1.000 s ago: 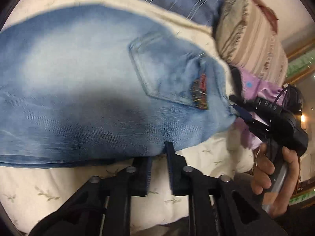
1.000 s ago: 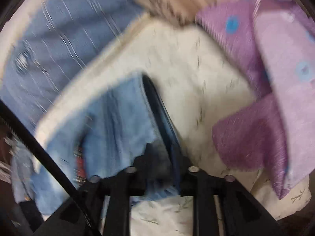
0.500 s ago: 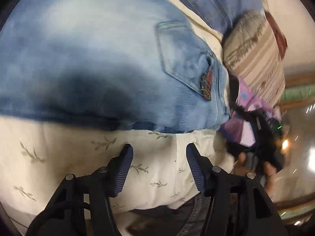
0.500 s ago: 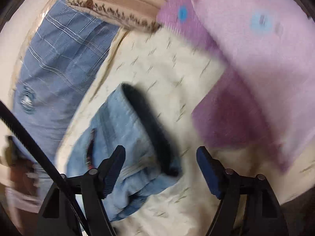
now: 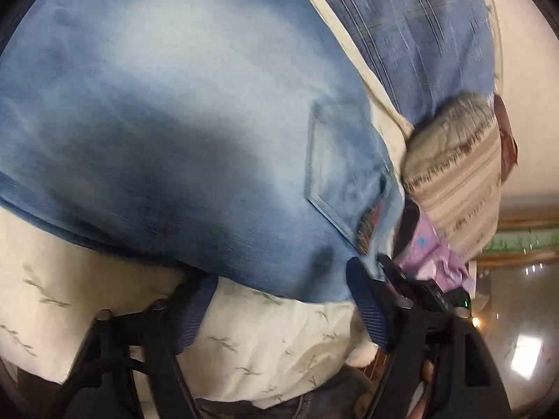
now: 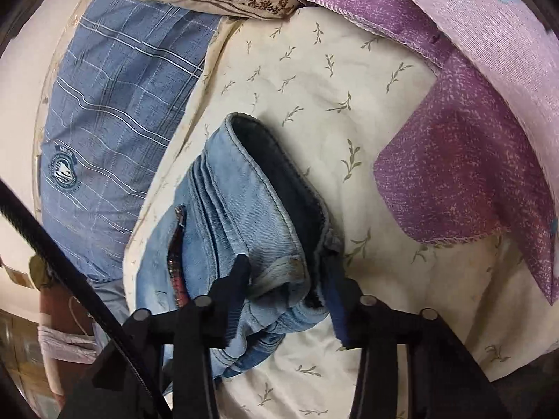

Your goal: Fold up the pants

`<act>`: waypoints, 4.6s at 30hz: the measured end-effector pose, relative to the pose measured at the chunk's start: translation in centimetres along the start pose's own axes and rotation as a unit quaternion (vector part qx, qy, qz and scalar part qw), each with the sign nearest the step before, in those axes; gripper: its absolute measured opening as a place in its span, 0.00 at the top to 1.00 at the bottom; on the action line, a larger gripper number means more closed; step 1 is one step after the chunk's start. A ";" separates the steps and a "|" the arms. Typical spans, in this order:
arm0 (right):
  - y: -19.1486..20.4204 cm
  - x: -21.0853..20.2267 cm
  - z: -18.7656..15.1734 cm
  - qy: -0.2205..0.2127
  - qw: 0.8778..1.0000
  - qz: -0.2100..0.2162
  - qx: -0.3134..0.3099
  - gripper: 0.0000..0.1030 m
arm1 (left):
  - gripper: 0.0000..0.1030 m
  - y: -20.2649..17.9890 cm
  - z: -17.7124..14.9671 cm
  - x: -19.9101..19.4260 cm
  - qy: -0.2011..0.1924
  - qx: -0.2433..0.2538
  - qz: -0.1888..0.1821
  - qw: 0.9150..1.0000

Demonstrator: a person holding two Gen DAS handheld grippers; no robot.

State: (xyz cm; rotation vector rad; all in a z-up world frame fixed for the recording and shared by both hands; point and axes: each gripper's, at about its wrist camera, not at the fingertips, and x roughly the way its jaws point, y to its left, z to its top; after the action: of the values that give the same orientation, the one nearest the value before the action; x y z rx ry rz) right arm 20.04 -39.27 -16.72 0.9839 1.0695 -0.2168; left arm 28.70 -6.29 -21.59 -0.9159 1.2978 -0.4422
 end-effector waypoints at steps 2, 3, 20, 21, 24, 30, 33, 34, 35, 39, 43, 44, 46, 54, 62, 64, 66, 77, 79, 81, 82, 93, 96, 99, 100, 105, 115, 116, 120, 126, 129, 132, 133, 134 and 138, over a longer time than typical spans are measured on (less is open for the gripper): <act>0.0 0.0 0.2 0.001 1.000 0.001 -0.001 0.77 | 0.83 0.6 -0.3 1.4 0.031 -0.006 0.005 0.999; 0.4 -0.4 0.2 -0.008 1.000 -0.005 -0.014 0.81 | 0.85 0.7 -0.4 1.8 0.029 -0.004 0.004 1.000; 5.3 -4.2 -0.9 -0.133 0.980 -0.049 -0.143 0.32 | 0.57 -4.2 -3.1 -4.9 -0.054 0.252 0.070 0.964; 6.3 -4.9 -1.6 -0.153 0.974 -0.037 -0.165 0.32 | 0.50 -4.1 -3.0 -6.6 -0.075 0.263 0.077 0.959; 9.8 -4.7 -3.9 -0.146 0.957 0.019 -0.249 0.32 | 0.41 -2.2 -2.2 -12.0 -0.158 0.243 0.119 0.950; 16.4 0.4 -9.5 -0.030 0.941 0.101 -0.322 0.32 | 0.41 5.3 1.3 -19.3 -0.242 0.095 0.183 0.948; 21.9 3.7 -13.5 0.027 0.918 0.121 -0.378 0.32 | 0.41 7.8 1.8 -20.9 -0.264 0.021 0.202 0.943; 22.9 4.7 -14.2 0.041 0.913 0.126 -0.386 0.32 | 0.41 8.3 1.9 -21.5 -0.267 0.008 0.201 0.942; 24.2 6.0 -15.6 0.062 0.906 0.133 -0.396 0.32 | 0.41 9.2 1.9 -22.1 -0.269 -0.005 0.193 0.944; 27.8 10.2 -20.9 0.126 0.884 0.170 -0.416 0.32 | 0.41 11.5 1.0 -23.6 -0.280 -0.031 0.181 0.942; 29.0 13.4 -25.8 0.157 0.868 0.173 -0.438 0.36 | 0.43 14.4 2.3 -25.4 -0.275 -0.074 0.158 0.945; 28.8 13.8 -26.4 0.159 0.866 0.168 -0.444 0.41 | 0.43 14.7 2.8 -25.5 -0.279 -0.083 0.148 0.945; 28.1 14.5 -27.3 0.163 0.862 0.144 -0.459 0.55 | 0.43 15.3 4.2 -25.3 -0.287 -0.084 0.138 0.944; 25.3 15.1 -26.1 0.192 0.873 0.140 -0.427 0.78 | 0.76 15.2 5.3 -23.7 -0.317 -0.067 0.180 0.929; 25.3 15.2 -26.0 0.203 0.872 0.146 -0.420 0.75 | 0.81 12.0 4.7 -23.8 -0.329 -0.019 0.229 0.916; 25.1 15.4 -25.8 0.209 0.875 0.150 -0.409 0.75 | 0.86 11.6 4.6 -23.6 -0.329 -0.012 0.235 0.915; 25.1 15.2 -25.4 0.219 0.876 0.153 -0.402 0.74 | 0.90 9.7 3.4 -23.9 -0.347 0.028 0.227 0.909; 24.1 5.1 -14.8 0.125 0.906 0.223 -0.337 0.37 | 0.91 -5.8 -4.3 -18.8 -0.323 0.417 0.152 0.836; 23.2 3.9 -12.7 0.099 0.913 0.219 -0.330 0.36 | 0.91 -6.2 -3.7 -16.0 -0.267 0.431 0.121 0.854; 21.9 3.6 -11.0 0.084 0.921 0.221 -0.311 0.35 | 0.91 -6.3 -3.0 -13.6 -0.225 0.434 0.113 0.865; 21.0 3.7 -10.1 0.080 0.925 0.226 -0.295 0.35 | 0.91 -6.3 -2.8 -12.6 -0.209 0.437 0.115 0.867; 17.6 7.5 -8.0 0.079 0.941 0.210 -0.252 0.34 | 0.90 -3.4 -0.3 -6.8 -0.132 0.394 0.132 0.900; 21.1 7.6 -9.1 0.071 0.921 0.204 -0.324 0.34 | 0.90 -3.1 -1.4 -6.4 -0.135 0.416 0.154 0.886; 24.2 10.2 -10.5 0.090 0.904 0.164 -0.384 0.53 | 0.90 -3.0 -1.9 -6.1 -0.134 0.413 0.152 0.888; 24.9 11.5 -11.0 0.105 0.897 0.153 -0.401 0.77 | 0.90 -3.1 -1.7 -6.2 -0.135 0.413 0.151 0.888; 24.2 10.7 -10.6 0.071 0.912 0.139 -0.380 0.98 | 0.90 -3.8 -3.1 -7.0 -0.133 0.445 0.135 0.875; 20.3 12.4 -7.5 0.100 0.942 0.097 -0.306 0.74 | 0.69 -3.5 -3.5 -6.3 -0.103 0.449 0.123 0.879; 20.4 11.2 -7.2 0.087 0.942 0.109 -0.306 0.49 | 0.58 -3.6 -3.8 -6.7 -0.103 0.449 0.109 0.881; 19.5 6.0 -6.2 0.022 0.947 0.131 -0.291 0.25 | 0.50 -4.2 -4.7 -8.0 -0.106 0.469 0.086 0.872; 16.0 7.1 -7.6 0.078 0.954 0.133 -0.257 0.37 | 0.50 -3.4 -2.7 -12.8 -0.155 0.428 0.063 0.888; 17.6 8.2 -9.3 0.080 0.942 0.102 -0.308 0.40 | 0.49 -2.5 -1.4 -15.0 -0.200 0.391 0.111 0.892; 18.7 10.4 -10.1 0.068 0.941 0.065 -0.325 0.39 | 0.49 -0.3 1.0 -17.1 -0.224 0.318 0.145 0.910; 19.0 11.1 -10.5 0.062 0.938 0.050 -0.338 0.40 | 0.49 0.6 2.0 -17.8 -0.233 0.287 0.155 0.916; 19.2 11.5 -10.8 0.053 0.934 0.034 -0.351 0.45 | 0.49 1.0 2.5 -18.3 -0.235 0.270 0.157 0.920; 20.1 12.4 -11.3 0.050 0.920 0.003 -0.389 0.82 | 0.46 1.3 5.4 -19.4 -0.212 0.230 0.161 0.936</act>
State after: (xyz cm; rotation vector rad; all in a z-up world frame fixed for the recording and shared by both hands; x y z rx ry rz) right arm 30.85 -15.50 -16.71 0.2760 1.1080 0.2620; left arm 28.60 10.56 -10.55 -0.3642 0.8683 -0.2528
